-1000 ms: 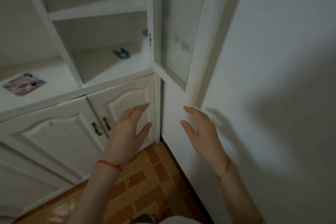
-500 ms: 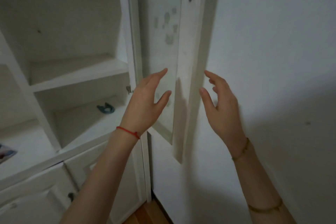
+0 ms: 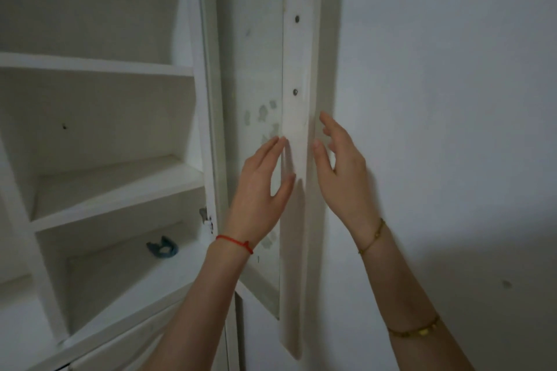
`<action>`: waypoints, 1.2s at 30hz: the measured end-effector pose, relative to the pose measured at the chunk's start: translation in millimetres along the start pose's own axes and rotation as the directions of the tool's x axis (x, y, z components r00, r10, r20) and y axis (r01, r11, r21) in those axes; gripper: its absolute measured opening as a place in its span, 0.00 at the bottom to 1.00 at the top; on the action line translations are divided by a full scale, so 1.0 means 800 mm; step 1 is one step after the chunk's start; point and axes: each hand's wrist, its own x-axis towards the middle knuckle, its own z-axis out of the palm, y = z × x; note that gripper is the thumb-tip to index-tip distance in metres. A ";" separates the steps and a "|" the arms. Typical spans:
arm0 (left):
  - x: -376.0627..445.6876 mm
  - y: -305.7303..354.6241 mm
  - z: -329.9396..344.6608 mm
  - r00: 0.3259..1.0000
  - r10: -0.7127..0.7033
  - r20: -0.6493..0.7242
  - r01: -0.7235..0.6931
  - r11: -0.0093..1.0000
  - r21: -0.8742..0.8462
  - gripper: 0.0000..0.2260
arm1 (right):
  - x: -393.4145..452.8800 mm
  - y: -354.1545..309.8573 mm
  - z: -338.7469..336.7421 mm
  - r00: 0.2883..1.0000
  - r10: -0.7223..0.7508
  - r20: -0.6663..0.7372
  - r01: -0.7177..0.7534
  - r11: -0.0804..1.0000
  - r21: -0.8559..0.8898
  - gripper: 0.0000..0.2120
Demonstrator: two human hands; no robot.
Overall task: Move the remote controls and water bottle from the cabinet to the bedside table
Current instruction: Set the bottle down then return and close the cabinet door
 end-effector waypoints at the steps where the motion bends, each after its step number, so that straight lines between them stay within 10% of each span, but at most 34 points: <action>1: 0.000 -0.001 0.003 1.000 0.001 0.006 -0.001 1.000 0.001 0.26 | 0.001 0.000 0.003 1.000 0.008 0.012 -0.008 1.000 0.017 0.22; 36: -0.105 -0.030 -0.154 0.953 -0.126 -0.276 0.173 0.974 0.150 0.27 | -0.055 -0.116 0.130 0.892 -0.368 0.262 0.229 0.868 0.441 0.27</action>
